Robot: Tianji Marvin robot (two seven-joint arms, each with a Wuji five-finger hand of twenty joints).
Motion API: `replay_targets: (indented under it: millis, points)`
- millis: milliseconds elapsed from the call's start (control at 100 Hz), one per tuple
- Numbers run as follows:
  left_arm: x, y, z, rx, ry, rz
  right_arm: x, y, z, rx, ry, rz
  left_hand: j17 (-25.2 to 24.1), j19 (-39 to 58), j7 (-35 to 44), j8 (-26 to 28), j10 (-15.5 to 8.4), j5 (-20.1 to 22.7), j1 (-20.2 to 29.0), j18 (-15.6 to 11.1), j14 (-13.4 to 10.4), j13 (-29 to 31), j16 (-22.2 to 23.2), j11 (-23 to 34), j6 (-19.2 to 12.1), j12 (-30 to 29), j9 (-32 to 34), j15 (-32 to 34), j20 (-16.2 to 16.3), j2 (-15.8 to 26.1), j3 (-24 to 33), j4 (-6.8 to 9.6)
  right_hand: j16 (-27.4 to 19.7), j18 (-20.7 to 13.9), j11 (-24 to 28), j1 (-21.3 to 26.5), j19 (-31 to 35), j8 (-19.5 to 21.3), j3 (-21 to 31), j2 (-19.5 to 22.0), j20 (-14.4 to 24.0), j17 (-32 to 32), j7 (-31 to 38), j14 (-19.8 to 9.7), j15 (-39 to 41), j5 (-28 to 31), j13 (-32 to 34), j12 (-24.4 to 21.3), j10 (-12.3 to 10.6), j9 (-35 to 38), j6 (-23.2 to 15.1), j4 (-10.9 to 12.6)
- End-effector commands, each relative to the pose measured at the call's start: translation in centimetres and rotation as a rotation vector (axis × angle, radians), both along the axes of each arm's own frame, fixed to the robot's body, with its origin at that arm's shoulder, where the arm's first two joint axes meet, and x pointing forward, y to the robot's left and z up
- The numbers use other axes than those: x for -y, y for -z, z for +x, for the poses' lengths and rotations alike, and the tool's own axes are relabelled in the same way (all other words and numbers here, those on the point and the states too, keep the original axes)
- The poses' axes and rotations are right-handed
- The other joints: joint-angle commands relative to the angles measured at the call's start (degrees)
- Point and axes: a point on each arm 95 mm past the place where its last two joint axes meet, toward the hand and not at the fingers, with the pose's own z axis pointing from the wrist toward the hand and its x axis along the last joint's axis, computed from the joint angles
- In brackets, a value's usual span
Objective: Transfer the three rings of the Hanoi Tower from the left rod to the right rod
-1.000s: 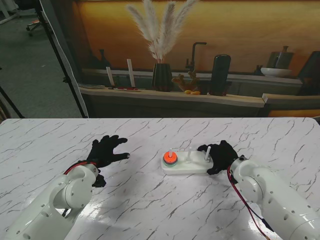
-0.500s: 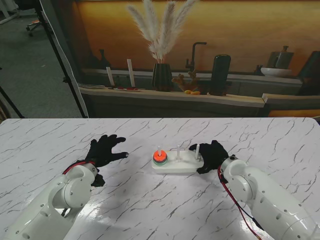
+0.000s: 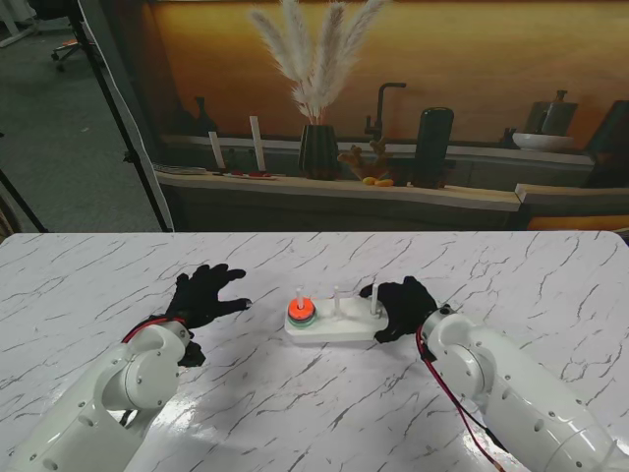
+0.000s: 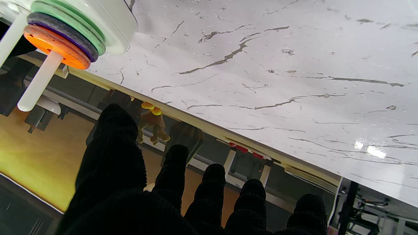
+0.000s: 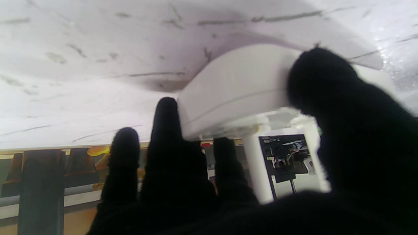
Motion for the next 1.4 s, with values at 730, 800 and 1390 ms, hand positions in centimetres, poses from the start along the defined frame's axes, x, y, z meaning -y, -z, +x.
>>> replay_targets:
  millis: [730,800,1390]
  points:
    - [0.2,0.4,-0.3,-0.01,0.009,-0.013,-2.3,0.4,-0.9,-0.018,-0.017,0.042,-0.47,-2.72,-0.23,-0.68,0.5,-0.83,0.72,1.39,-1.24,-1.55,-0.3,-0.54,0.66,-0.6,-1.15,-1.18,-0.74,1.63,-0.77,-1.3,1.06,16.31,4.55,0.45,0.77,0.78,6.56,-2.75,1.37,-1.59,1.73,0.95,0.58,2.9,-1.31,1.32,-4.81,3.53,-1.77,-0.26]
    - [0.2,0.4,-0.4,-0.01,0.009,-0.013,-2.2,0.4,-1.0,-0.019,-0.02,0.038,-0.47,-2.72,-0.2,-0.67,0.45,-0.76,0.71,1.39,-1.25,-1.52,-0.3,-0.57,0.7,-0.61,-1.21,-1.18,-0.75,1.66,-0.77,-1.3,1.02,16.44,4.24,-0.87,0.54,0.74,6.07,-3.38,1.37,-1.89,1.34,0.98,0.36,2.72,-1.54,1.27,-4.68,3.23,-1.79,-0.74]
    - [0.5,0.3,-0.3,-0.017,0.017,-0.011,-0.6,0.0,-1.4,-0.043,0.004,0.024,-0.48,-2.68,-0.14,-0.63,0.63,-0.64,1.08,1.36,-0.85,-0.8,0.09,-0.57,0.72,-0.58,-1.08,-0.83,-0.72,1.53,-0.8,-1.28,0.45,17.49,-0.46,-9.36,-2.74,-0.28,4.72,-4.59,1.68,-5.3,-5.35,2.15,-3.17,-4.3,-5.67,0.27,-1.98,-4.82,-2.37,-3.97]
